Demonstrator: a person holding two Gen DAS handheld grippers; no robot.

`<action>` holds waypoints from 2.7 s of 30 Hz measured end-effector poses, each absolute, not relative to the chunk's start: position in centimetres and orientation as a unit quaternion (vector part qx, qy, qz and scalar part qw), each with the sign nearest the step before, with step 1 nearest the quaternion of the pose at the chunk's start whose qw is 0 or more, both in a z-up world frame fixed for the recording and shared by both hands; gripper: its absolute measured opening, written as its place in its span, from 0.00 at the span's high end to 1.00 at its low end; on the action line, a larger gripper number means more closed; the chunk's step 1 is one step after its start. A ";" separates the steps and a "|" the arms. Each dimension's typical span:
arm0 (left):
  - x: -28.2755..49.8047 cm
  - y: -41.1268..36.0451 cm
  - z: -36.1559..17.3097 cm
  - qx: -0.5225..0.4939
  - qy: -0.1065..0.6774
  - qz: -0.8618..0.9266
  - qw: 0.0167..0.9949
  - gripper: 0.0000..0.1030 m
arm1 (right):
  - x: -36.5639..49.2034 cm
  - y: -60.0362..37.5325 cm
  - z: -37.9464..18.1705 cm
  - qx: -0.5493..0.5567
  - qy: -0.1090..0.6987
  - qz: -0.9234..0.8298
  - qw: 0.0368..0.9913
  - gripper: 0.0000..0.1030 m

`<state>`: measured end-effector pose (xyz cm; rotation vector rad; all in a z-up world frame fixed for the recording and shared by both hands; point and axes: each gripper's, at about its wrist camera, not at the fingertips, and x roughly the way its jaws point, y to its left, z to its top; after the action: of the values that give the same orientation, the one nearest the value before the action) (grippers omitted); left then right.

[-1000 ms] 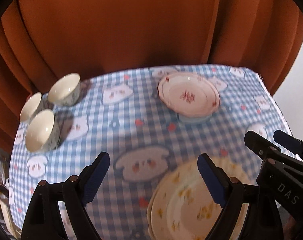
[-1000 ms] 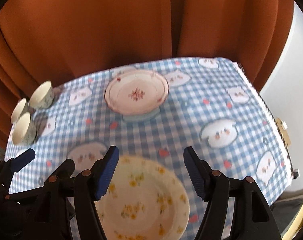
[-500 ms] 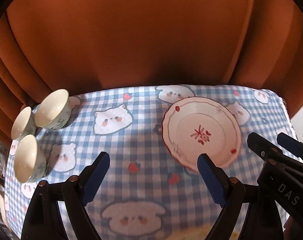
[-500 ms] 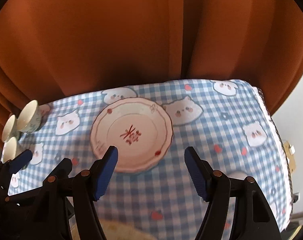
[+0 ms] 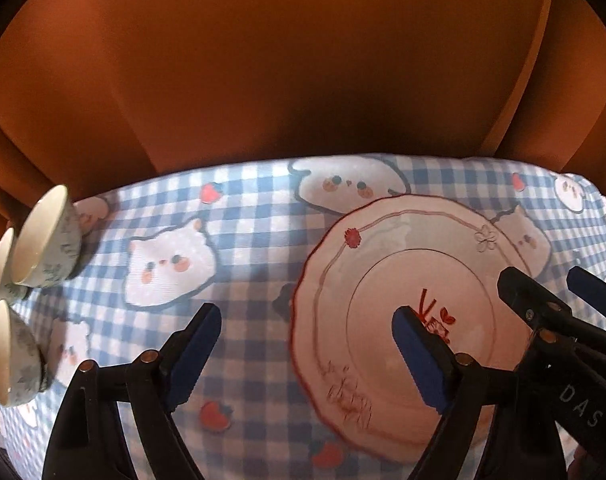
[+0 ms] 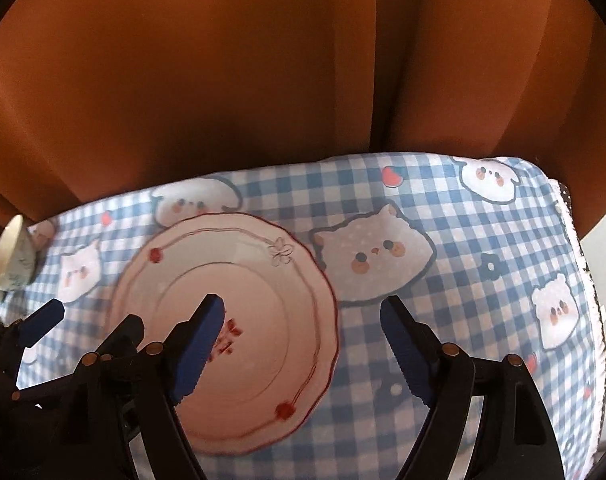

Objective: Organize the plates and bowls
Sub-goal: 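Move the right gripper to the red-patterned dish and grasp its rim, then lift the red-patterned dish off the table with the right gripper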

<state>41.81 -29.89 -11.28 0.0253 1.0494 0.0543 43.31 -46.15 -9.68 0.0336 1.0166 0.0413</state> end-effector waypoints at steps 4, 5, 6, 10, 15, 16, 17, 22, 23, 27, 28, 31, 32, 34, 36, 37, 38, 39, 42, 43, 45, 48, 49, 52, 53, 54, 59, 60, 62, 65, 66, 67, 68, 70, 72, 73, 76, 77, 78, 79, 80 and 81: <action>42.7 -30.5 -12.6 0.012 0.512 0.021 0.858 0.23 | 44.5 -46.3 -11.0 0.016 0.495 0.020 0.868 0.20; 42.9 -30.5 -12.9 0.011 0.515 0.019 0.857 0.25 | 44.7 -46.3 -11.2 0.017 0.496 0.021 0.868 0.20; 43.0 -30.6 -13.1 0.010 0.517 0.016 0.856 0.29 | 44.8 -46.2 -11.4 0.017 0.497 0.022 0.867 0.21; 43.2 -30.7 -13.8 -0.003 0.526 0.000 0.850 0.43 | 45.1 -45.9 -12.0 0.019 0.503 0.032 0.864 0.38; 43.0 -30.7 -14.0 -0.001 0.530 -0.004 0.848 0.47 | 45.3 -45.5 -12.0 0.024 0.504 0.032 0.863 0.44; 42.9 -30.6 -14.1 -0.001 0.532 -0.004 0.847 0.48 | 45.3 -45.4 -11.9 0.022 0.504 0.030 0.863 0.44; 42.7 -30.5 -14.1 -0.001 0.534 -0.004 0.846 0.48 | 45.2 -45.2 -11.9 0.021 0.506 0.029 0.862 0.44; 40.3 -28.9 -13.8 -0.004 0.541 0.001 0.841 0.48 | 43.9 -44.2 -11.8 0.019 0.515 0.033 0.856 0.43; 39.8 -28.5 -13.7 -0.005 0.544 0.002 0.839 0.48 | 43.5 -43.9 -11.8 0.019 0.517 0.035 0.855 0.44; 37.5 -27.0 -13.8 -0.013 0.553 0.009 0.833 0.48 | 41.9 -42.5 -11.8 0.009 0.526 0.043 0.849 0.44; 37.0 -26.6 -13.8 -0.017 0.555 0.011 0.832 0.48 | 41.4 -42.2 -11.9 0.007 0.527 0.045 0.849 0.44; 35.6 -25.3 -13.7 -0.028 0.559 0.016 0.829 0.48 | 40.0 -41.4 -12.2 0.012 0.525 0.059 0.849 0.44; 35.3 -25.0 -13.8 -0.029 0.559 0.017 0.828 0.48 | 39.6 -41.1 -12.3 0.016 0.525 0.065 0.848 0.44; 34.8 -24.6 -13.9 -0.025 0.559 0.018 0.828 0.48 | 38.9 -40.7 -12.3 0.014 0.523 0.072 0.849 0.44; 34.5 -24.7 -13.8 -0.018 0.555 0.020 0.832 0.49 | 38.6 -40.2 -12.5 0.003 0.519 0.074 0.852 0.44; 34.4 -24.8 -13.8 -0.015 0.551 0.022 0.834 0.49 | 38.6 -40.1 -12.5 0.000 0.518 0.072 0.852 0.44; 34.8 -25.3 -13.6 -0.013 0.550 0.024 0.834 0.49 | 38.8 -40.1 -12.6 0.000 0.521 0.071 0.850 0.44; 34.9 -25.3 -13.5 -0.012 0.548 0.027 0.836 0.49 | 38.9 -40.1 -12.6 0.003 0.524 0.071 0.849 0.44; 36.1 -25.9 -13.1 -0.013 0.546 0.035 0.837 0.49 | 39.3 -40.0 -12.6 -0.020 0.525 0.063 0.849 0.53; 36.4 -26.0 -13.1 -0.011 0.546 0.037 0.837 0.49 | 39.5 -39.9 -12.6 -0.027 0.525 0.063 0.848 0.56; 36.8 -26.5 -13.0 0.003 0.545 0.040 0.837 0.49 | 39.7 -40.0 -12.6 -0.031 0.526 0.064 0.847 0.57; 37.6 -26.9 -13.2 0.017 0.543 0.041 0.838 0.49 | 40.0 -39.7 -12.3 -0.041 0.527 0.060 0.847 0.57; 37.6 -26.9 -13.0 0.015 0.542 0.040 0.839 0.49 | 40.0 -39.6 -12.3 -0.045 0.529 0.058 0.845 0.57; 37.2 -27.0 -12.5 0.014 0.542 0.040 0.840 0.49 | 40.1 -39.7 -12.2 -0.040 0.534 0.061 0.843 0.57; 37.1 -27.1 -12.3 0.015 0.541 0.041 0.840 0.49 | 40.1 -39.8 -12.1 -0.036 0.535 0.063 0.842 0.57; 36.9 -27.1 -12.1 0.016 0.540 0.041 0.840 0.49 | 40.1 -39.8 -12.0 -0.033 0.535 0.065 0.842 0.57; 36.1 -26.6 -10.6 0.015 0.538 0.045 0.842 0.49 | 39.7 -39.7 -10.9 -0.025 0.531 0.070 0.844 0.57; 35.9 -26.4 -10.3 0.016 0.536 0.046 0.843 0.49 | 39.6 -39.7 -10.5 -0.023 0.530 0.071 0.845 0.57; 35.7 -26.1 -9.8 0.015 0.533 0.047 0.845 0.49 | 39.4 -39.6 -9.9 -0.022 0.529 0.070 0.846 0.56; 35.1 -25.6 -8.8 0.013 0.527 0.048 0.848 0.49 | 38.8 -39.5 -8.7 -0.017 0.525 0.070 0.848 0.56; 34.9 -25.5 -8.5 0.013 0.525 0.048 0.850 0.49 | 38.6 -39.4 -8.4 -0.016 0.523 0.069 0.849 0.56; 34.6 -25.3 -8.1 0.013 0.522 0.048 0.852 0.49 | 38.5 -39.4 -8.0 -0.015 0.521 0.069 0.851 0.56; 34.3 -25.1 -7.8 0.013 0.518 0.047 0.854 0.49 | 38.3 -39.4 -7.6 -0.014 0.518 0.069 0.852 0.56; 34.0 -24.8 -7.4 0.012 0.515 0.047 0.856 0.49 | 37.8 -39.2 -6.8 -0.015 0.511 0.068 0.857 0.56; 33.7 -24.4 -7.5 0.011 0.514 0.047 0.856 0.49 | 37.6 -39.0 -6.5 -0.014 0.507 0.069 0.859 0.56; 33.7 -24.3 -7.7 0.011 0.515 0.047 0.856 0.49 | 37.5 -39.0 -6.5 -0.013 0.507 0.069 0.859 0.56; 33.7 -24.1 -8.4 0.011 0.521 0.047 0.852 0.50 | 37.4 -38.7 -7.0 -0.009 0.509 0.078 0.857 0.56; 33.8 -24.1 -8.6 0.013 0.520 0.048 0.853 0.50 | 37.4 -38.5 -7.2 -0.010 0.510 0.078 0.857 0.56; 33.9 -24.2 -8.7 0.011 0.514 0.039 0.857 0.52 | 37.5 -38.3 -7.6 -0.013 0.510 0.077 0.856 0.56; 33.9 -24.5 -8.6 0.012 0.506 0.026 0.862 0.52 | 37.7 -38.1 -7.9 -0.012 0.510 0.082 0.856 0.57; 34.3 -24.2 -8.9 0.003 0.515 0.024 0.857 0.52 | 37.9 -37.9 -8.2 0.013 0.513 0.121 0.850 0.65; 34.9 -24.3 -9.6 -0.003 0.528 0.029 0.849 0.53 | 38.2 -37.4 -8.8 0.047 0.525 0.158 0.835 0.72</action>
<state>34.91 -24.32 -9.63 -0.0072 1.1124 0.0621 38.24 -37.39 -8.83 0.0988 1.1108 0.3335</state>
